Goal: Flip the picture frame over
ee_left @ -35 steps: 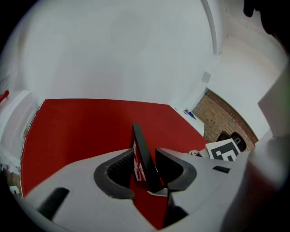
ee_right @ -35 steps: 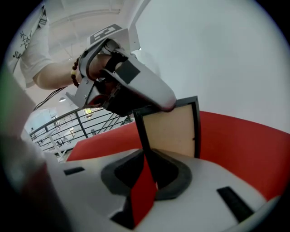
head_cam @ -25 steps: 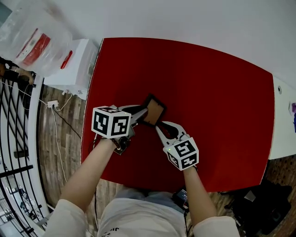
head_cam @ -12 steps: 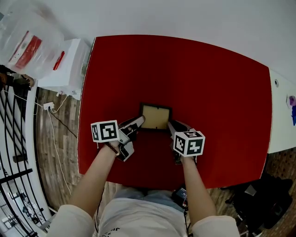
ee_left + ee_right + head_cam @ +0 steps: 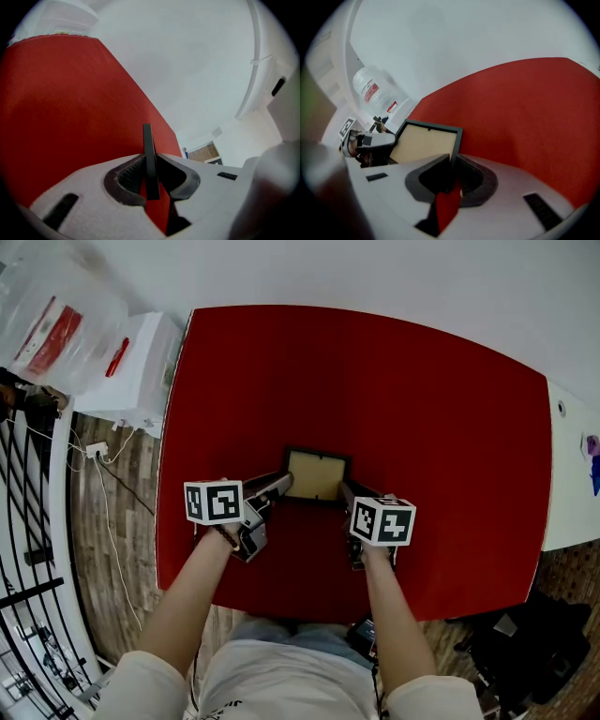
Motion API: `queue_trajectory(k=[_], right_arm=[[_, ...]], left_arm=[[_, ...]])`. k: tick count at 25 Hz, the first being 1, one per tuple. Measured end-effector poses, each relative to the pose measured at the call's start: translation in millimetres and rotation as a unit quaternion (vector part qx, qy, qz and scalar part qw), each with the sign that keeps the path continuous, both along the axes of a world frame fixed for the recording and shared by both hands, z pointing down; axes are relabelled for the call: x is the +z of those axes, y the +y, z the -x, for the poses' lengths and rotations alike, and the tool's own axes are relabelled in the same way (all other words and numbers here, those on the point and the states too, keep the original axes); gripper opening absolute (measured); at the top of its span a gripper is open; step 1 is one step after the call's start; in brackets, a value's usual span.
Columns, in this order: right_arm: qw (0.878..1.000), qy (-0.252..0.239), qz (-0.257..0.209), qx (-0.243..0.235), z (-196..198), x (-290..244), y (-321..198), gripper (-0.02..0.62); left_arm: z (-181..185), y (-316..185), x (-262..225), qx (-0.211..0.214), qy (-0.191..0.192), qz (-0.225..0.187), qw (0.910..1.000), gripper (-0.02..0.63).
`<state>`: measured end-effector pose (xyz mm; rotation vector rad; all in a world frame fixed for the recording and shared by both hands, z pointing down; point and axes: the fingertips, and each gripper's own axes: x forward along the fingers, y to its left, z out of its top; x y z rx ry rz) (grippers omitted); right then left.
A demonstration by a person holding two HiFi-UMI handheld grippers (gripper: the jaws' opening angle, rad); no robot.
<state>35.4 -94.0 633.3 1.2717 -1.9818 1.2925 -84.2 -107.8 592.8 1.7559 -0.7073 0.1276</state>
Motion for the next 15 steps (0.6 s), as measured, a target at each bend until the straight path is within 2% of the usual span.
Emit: queue_trajectory(k=[2, 4, 6, 12, 15], right_arm=[[1.0, 0.01, -0.004, 0.003, 0.6, 0.0, -0.4, 0.048], [1.0, 0.027, -0.011, 0.001, 1.6, -0.2, -0.8, 0.048], [0.999, 0.037, -0.017, 0.002, 2.8, -0.9, -1.5, 0.046], [0.997, 0.063, -0.033, -0.001, 2.4, -0.9, -2.7, 0.046], [0.997, 0.069, -0.037, 0.001, 2.5, -0.6, -3.6, 0.046]], left_arm=[[5.4, 1.2, 8.6, 0.022, -0.062, -0.013, 0.9977, 0.083], [10.9, 2.2, 17.6, 0.045, -0.131, -0.028, 0.99, 0.092], [14.5, 2.0, 23.9, 0.054, -0.175, -0.035, 0.9825, 0.095], [17.3, -4.1, 35.6, 0.067, -0.251, -0.05, 0.9644, 0.109], [20.1, -5.5, 39.5, 0.07, -0.274, -0.06, 0.9574, 0.109]])
